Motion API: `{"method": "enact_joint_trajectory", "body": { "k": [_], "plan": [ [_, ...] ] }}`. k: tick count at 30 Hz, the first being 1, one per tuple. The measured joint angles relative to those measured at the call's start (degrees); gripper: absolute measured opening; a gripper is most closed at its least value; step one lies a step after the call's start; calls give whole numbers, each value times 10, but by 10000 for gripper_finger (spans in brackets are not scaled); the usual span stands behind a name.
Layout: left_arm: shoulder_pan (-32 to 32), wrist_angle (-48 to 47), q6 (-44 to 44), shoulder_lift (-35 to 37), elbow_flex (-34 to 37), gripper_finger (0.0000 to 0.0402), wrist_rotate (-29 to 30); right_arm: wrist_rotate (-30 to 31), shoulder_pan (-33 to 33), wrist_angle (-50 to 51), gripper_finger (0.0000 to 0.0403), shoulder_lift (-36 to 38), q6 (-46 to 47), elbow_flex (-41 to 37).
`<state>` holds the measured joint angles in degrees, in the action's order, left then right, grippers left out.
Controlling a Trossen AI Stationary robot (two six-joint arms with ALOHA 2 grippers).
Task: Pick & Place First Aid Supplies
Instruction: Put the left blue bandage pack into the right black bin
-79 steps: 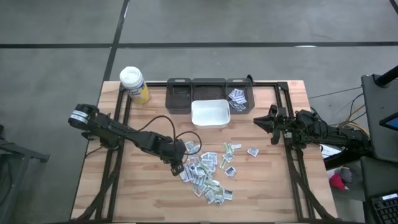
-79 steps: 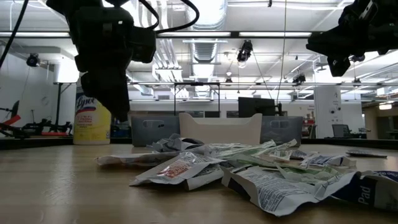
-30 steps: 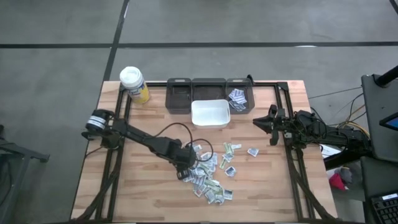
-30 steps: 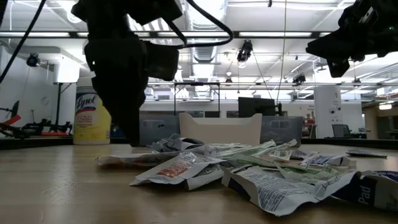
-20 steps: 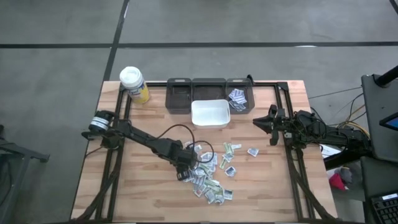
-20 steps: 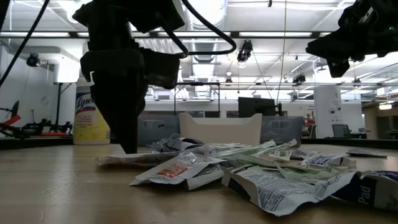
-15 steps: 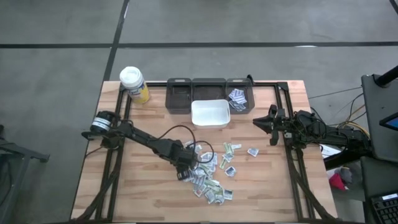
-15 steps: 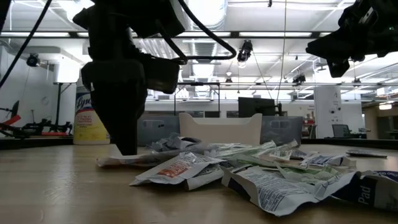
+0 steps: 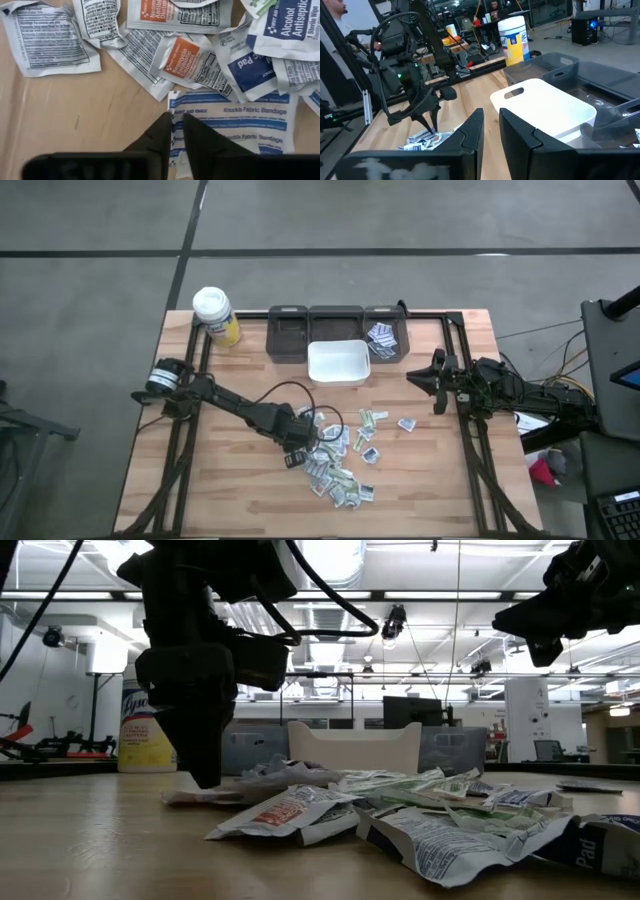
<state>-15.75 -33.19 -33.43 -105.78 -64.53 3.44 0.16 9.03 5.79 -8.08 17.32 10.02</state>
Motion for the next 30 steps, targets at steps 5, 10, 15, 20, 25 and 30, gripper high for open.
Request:
{"method": "enact_joint_trajectory", "body": {
  "k": [5,10,15,20,25,30],
  "plan": [
    [0,-3,0,9,1,5,0,0,0,0,59,0,-4,0],
    [0,-46,-8,41,4,1,-15,0,0,0,59,0,-5,0],
    [1,-52,-12,100,3,0,-24,0,0,0,59,0,-8,0],
    [-1,-47,11,163,2,0,27,0,0,-1,59,0,-11,0],
    [-16,4,23,203,19,0,245,0,0,-1,59,0,-15,0],
    [-17,45,29,231,34,0,335,0,0,-1,59,0,-15,0]
  ]
}}
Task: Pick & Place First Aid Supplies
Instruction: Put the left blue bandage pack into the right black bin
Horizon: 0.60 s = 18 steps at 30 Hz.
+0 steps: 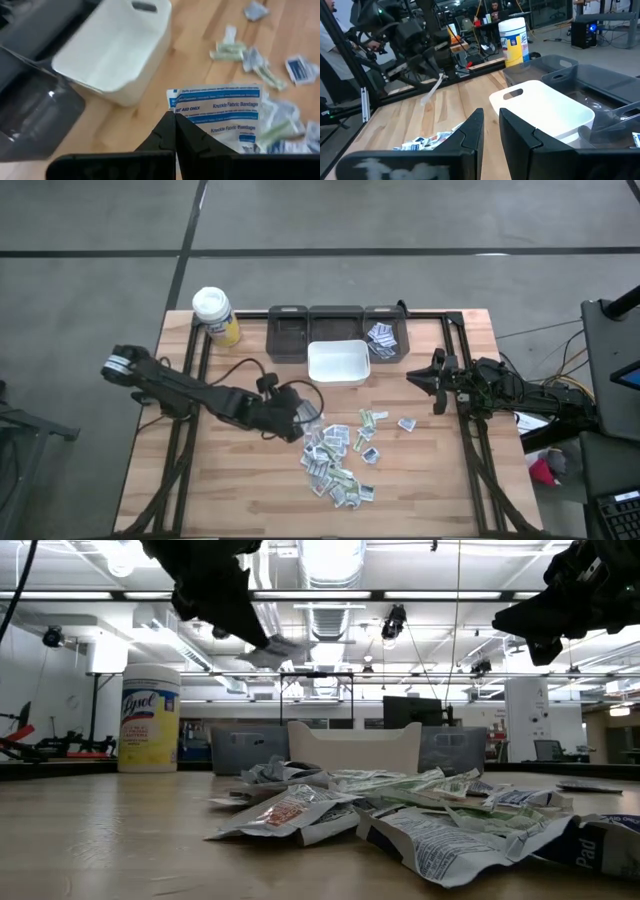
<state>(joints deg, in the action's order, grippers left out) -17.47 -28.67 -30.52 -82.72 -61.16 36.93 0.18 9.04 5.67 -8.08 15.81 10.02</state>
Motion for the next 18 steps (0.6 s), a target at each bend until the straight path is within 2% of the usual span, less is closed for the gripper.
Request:
{"method": "enact_joint_trajectory", "body": {
  "k": [7,12,15,18],
  "plan": [
    [-1,100,53,7,25,0,56,0,0,0,59,1,0,0],
    [-1,158,50,6,46,0,57,0,0,0,59,1,0,0],
    [0,230,67,6,48,0,57,0,0,-2,59,0,0,0],
    [5,344,105,6,48,0,57,0,0,-21,59,0,1,0]
  ]
}}
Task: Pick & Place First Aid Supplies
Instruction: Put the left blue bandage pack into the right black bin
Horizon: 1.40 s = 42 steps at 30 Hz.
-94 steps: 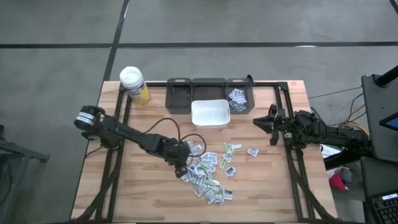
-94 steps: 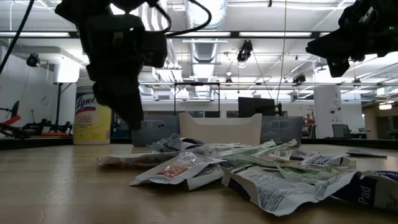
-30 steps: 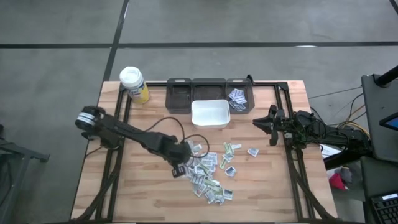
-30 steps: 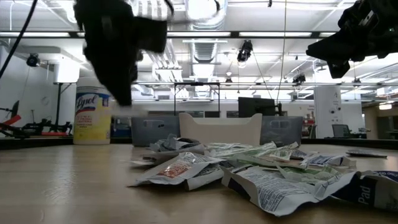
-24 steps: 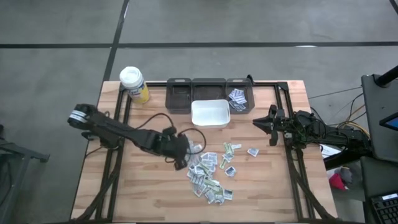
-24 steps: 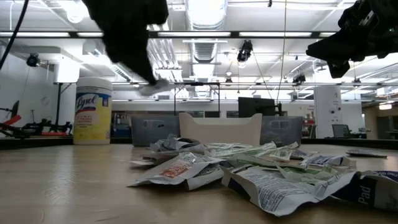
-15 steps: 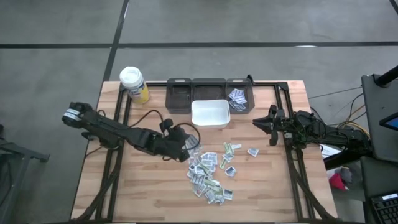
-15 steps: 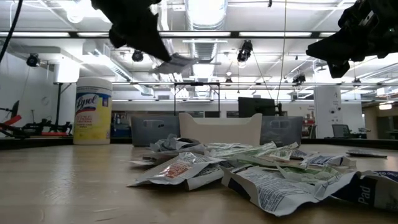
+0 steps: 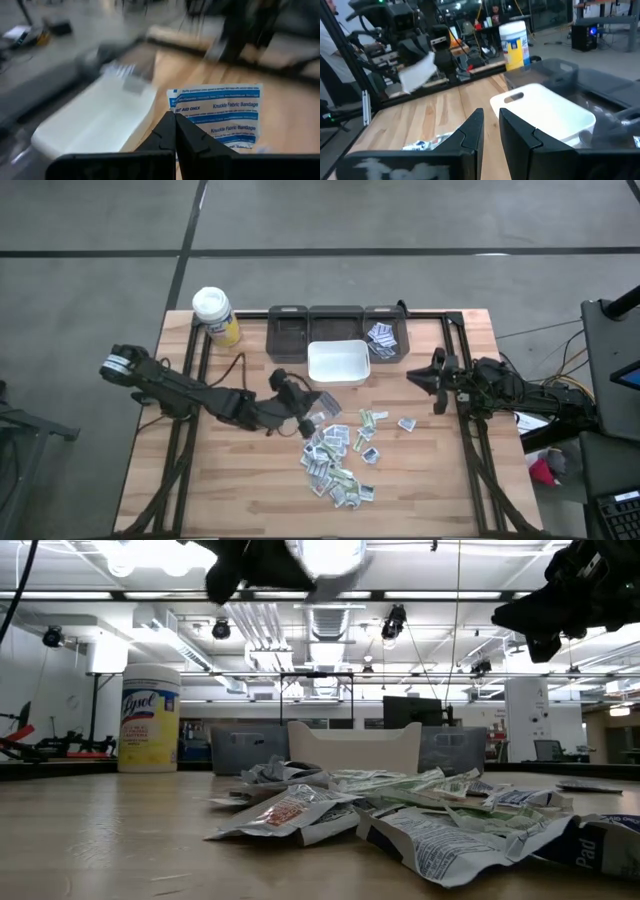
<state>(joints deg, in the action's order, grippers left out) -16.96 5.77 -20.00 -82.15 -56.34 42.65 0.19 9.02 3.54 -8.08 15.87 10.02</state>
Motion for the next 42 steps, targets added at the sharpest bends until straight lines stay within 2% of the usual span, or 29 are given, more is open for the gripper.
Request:
{"method": "enact_joint_trajectory", "body": {
  "k": [3,6,11,15,25,29,31,34,38,42],
  "plan": [
    [10,112,31,-6,0,0,9,0,0,-42,59,0,9,0],
    [25,165,57,-20,-11,0,13,0,0,-95,59,0,9,0],
    [55,168,64,-65,-54,0,19,-2,0,-173,59,0,11,0],
    [76,168,87,-109,-104,0,19,-1,0,-191,59,-2,28,0],
    [98,144,232,-208,-241,0,17,-2,0,-188,59,-71,67,0],
    [97,90,279,-231,-280,0,15,-2,0,-186,59,-111,66,15],
    [97,55,289,-236,-292,0,15,-2,0,-172,63,-129,60,33],
    [98,27,302,-240,-298,0,18,-2,0,-94,78,-156,48,77],
    [99,21,308,-240,-296,0,26,-2,0,24,110,-205,42,145],
    [100,16,317,-240,-296,0,25,-4,0,70,148,-259,20,197]
  ]
}}
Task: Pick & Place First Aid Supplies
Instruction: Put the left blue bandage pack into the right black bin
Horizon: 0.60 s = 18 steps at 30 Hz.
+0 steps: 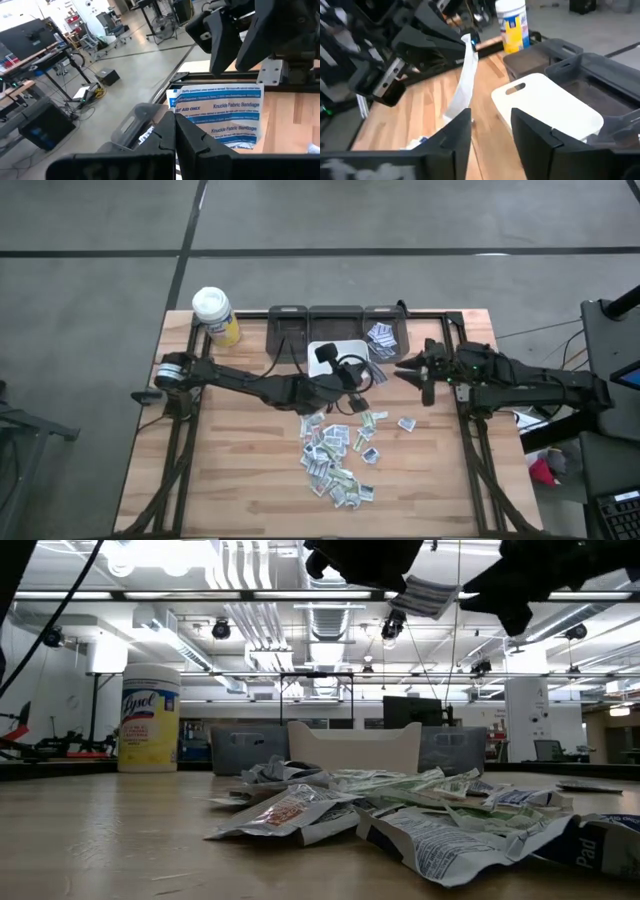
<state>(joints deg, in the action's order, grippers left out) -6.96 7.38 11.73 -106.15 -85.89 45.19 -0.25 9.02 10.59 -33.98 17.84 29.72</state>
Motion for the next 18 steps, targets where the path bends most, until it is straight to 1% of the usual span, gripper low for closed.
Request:
{"method": "enact_joint_trajectory", "body": {
  "k": [5,8,13,18],
  "plan": [
    [0,-25,14,0,1,0,23,-2,0,16,193,-62,-19,55],
    [0,-25,14,0,1,0,25,-3,0,29,212,-100,-20,82],
    [0,-35,15,0,1,0,25,-13,0,57,233,-158,-23,124],
    [0,-37,18,0,1,0,29,-13,0,56,243,-201,-29,145]
  ]
}}
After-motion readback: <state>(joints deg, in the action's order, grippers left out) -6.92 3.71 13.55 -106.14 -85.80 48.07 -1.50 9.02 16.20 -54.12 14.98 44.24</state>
